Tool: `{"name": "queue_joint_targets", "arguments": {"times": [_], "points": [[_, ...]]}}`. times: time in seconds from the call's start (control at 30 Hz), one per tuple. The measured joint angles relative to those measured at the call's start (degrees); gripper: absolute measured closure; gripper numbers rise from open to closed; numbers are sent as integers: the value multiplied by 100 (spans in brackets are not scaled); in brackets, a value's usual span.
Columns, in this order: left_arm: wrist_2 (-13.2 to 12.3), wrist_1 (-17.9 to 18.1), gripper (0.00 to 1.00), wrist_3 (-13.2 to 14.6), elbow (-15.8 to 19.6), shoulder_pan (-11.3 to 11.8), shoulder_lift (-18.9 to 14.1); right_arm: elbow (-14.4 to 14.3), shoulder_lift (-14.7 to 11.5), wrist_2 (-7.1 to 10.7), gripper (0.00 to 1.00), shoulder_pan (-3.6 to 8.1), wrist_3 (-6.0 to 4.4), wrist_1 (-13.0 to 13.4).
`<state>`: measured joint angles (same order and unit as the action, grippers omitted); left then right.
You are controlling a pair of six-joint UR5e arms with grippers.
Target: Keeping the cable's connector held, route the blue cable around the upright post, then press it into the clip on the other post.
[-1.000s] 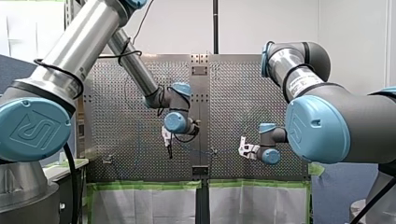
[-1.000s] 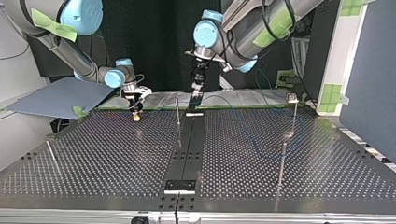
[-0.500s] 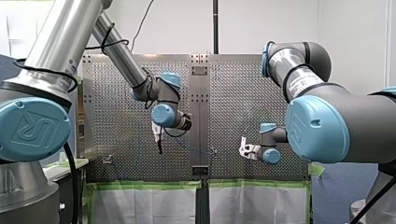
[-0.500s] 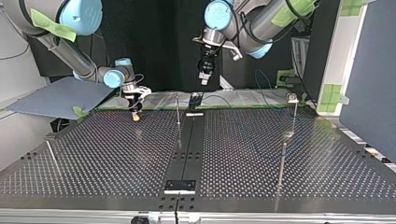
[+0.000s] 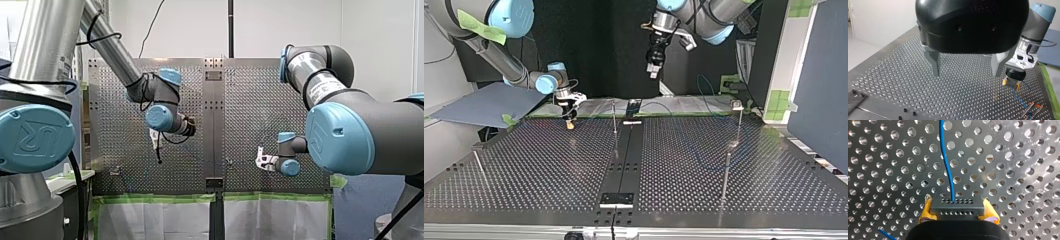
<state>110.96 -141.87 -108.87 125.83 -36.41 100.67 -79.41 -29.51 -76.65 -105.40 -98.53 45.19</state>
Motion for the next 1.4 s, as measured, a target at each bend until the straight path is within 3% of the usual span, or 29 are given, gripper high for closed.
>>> {"name": "queue_joint_targets", "arguments": {"times": [1.4], "points": [[17,0,0,-2,108,1,-107,-1,1,1,100,-3,8,0]]}}
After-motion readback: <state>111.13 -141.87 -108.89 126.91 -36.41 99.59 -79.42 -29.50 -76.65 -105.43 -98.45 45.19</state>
